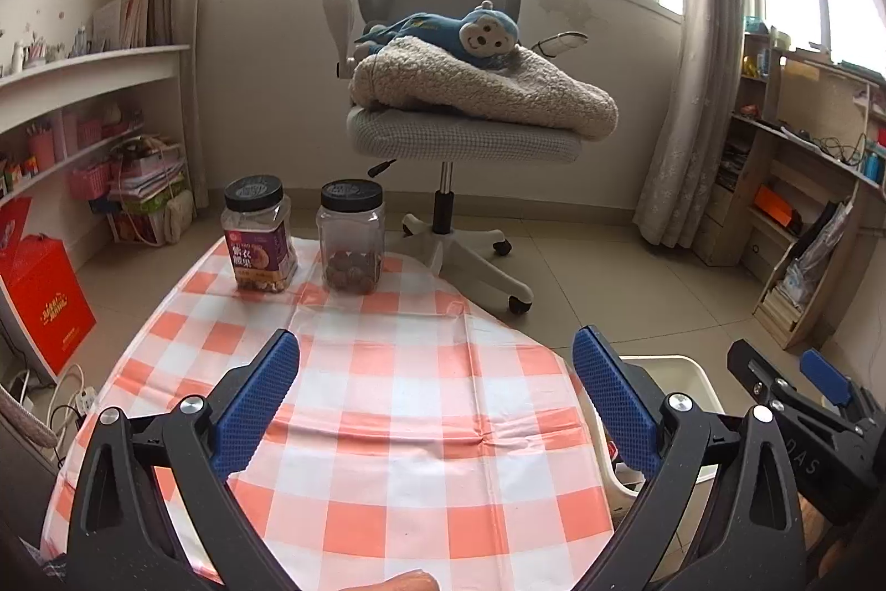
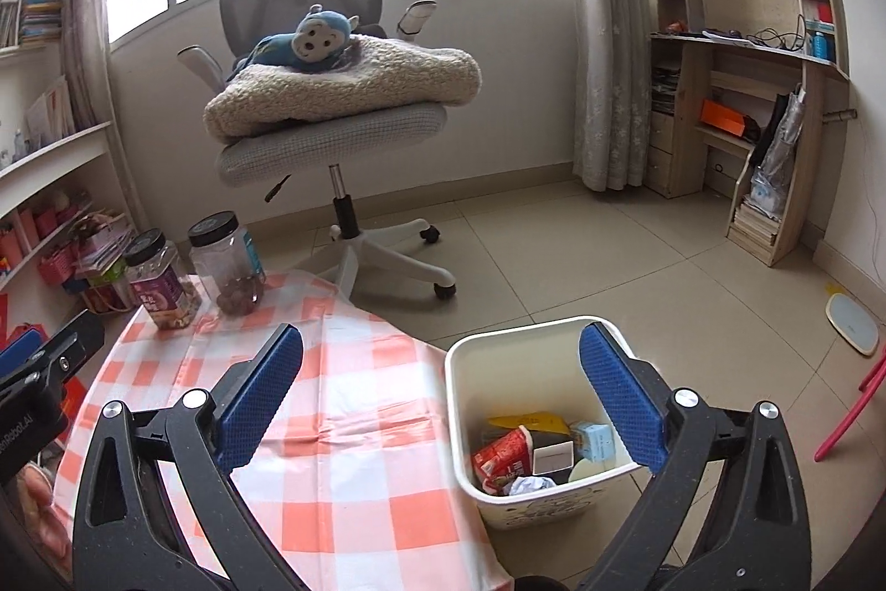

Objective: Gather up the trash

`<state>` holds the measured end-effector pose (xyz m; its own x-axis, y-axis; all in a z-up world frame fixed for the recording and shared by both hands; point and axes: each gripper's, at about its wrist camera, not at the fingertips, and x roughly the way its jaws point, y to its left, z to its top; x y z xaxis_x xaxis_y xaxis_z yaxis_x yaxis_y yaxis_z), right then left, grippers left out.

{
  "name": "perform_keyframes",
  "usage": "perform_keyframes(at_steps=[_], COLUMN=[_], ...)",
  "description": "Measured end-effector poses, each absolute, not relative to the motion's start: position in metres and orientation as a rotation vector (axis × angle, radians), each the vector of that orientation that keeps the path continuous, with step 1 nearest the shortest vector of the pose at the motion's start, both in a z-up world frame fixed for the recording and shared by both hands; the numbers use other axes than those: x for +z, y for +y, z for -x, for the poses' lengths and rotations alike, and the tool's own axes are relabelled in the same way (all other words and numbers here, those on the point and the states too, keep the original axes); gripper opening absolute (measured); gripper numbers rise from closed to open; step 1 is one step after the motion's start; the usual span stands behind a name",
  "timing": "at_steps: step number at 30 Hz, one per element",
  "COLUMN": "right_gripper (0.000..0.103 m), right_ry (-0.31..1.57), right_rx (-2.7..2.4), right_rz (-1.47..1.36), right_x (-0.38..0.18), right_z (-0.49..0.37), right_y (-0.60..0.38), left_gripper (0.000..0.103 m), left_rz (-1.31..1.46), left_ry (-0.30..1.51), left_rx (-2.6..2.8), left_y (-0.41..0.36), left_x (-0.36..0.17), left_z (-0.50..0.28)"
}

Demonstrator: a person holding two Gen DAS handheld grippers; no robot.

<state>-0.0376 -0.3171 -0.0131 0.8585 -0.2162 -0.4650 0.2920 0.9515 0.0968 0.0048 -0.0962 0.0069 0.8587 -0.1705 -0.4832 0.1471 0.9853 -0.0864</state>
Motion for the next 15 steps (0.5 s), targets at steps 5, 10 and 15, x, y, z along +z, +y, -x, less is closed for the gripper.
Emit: perform_keyframes(at_steps=[5, 10, 15], right_gripper=[0.096, 0.096, 0.096], right_ry=[0.491, 0.464, 0.470], right_rx=[-0.254, -0.241, -0.236], right_rz=[-0.167, -0.118, -0.105], right_x=[-0.022, -0.021, -0.023], right_z=[0.025, 0.020, 0.016], right_y=[-0.298, -0.279, -0.272], left_gripper=[0.096, 0.096, 0.096], left_rz=[0.053, 0.031, 0.032], left_ry=[0.565, 0.591, 0.597], left_rx=[-0.152, -0.141, -0.126], left_y=[-0.080, -0.076, -0.071], left_x=[-0.006, -0.014, -0.016], left_z=[-0.013, -0.015, -0.015])
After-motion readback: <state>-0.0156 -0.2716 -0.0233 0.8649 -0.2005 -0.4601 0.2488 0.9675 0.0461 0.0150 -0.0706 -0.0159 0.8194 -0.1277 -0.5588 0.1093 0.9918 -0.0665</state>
